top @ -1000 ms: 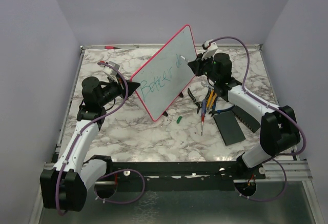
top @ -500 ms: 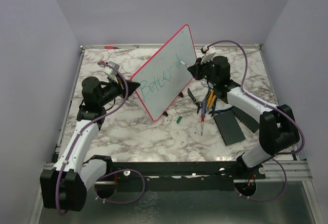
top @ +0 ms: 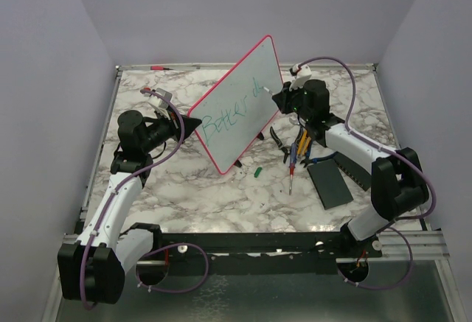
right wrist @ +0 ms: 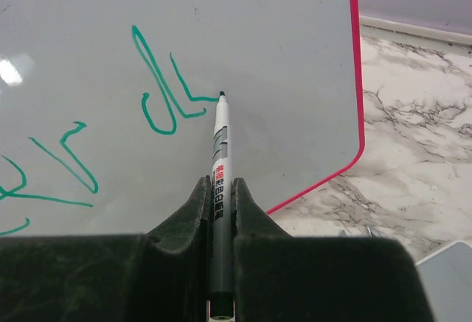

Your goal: Write a sentence on the whiteboard

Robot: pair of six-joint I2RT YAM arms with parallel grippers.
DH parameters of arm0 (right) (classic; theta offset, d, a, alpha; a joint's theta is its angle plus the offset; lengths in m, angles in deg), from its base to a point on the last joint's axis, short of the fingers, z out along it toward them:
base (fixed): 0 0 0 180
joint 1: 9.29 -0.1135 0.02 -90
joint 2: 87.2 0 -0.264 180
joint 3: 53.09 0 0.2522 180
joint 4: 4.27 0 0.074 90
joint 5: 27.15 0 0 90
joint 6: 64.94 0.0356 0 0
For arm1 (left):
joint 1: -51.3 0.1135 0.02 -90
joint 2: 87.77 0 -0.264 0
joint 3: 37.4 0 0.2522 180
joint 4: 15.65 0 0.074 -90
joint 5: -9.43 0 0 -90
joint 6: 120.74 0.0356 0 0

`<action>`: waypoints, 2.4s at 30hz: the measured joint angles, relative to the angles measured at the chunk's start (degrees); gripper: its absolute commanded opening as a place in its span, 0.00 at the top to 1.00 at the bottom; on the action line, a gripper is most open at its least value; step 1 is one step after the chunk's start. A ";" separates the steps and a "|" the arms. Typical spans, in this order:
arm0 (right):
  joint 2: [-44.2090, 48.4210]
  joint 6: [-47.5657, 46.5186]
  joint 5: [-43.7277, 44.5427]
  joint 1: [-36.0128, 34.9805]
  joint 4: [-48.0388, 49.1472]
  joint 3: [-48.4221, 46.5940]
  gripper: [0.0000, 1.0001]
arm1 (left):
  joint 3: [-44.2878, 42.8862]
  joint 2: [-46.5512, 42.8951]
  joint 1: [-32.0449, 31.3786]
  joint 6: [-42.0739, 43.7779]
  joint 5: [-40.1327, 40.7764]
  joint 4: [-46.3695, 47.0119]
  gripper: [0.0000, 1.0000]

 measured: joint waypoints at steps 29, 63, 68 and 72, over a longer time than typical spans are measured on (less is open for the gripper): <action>-0.26 -1.18 -2.21 -0.26 0.55 -3.72 0.99 | 0.00 0.00 0.00 0.00 0.02 -0.02 1.00; 0.07 1.05 0.83 -1.09 1.36 -2.93 0.99 | 0.00 0.00 0.00 0.00 0.02 0.00 1.00; -0.44 1.40 1.79 -1.09 1.36 -2.93 0.99 | 0.00 0.00 0.00 0.00 0.02 -0.02 1.00; -0.81 1.62 2.60 -1.07 1.29 -2.93 0.99 | 0.00 0.00 0.00 0.00 0.02 -0.02 1.00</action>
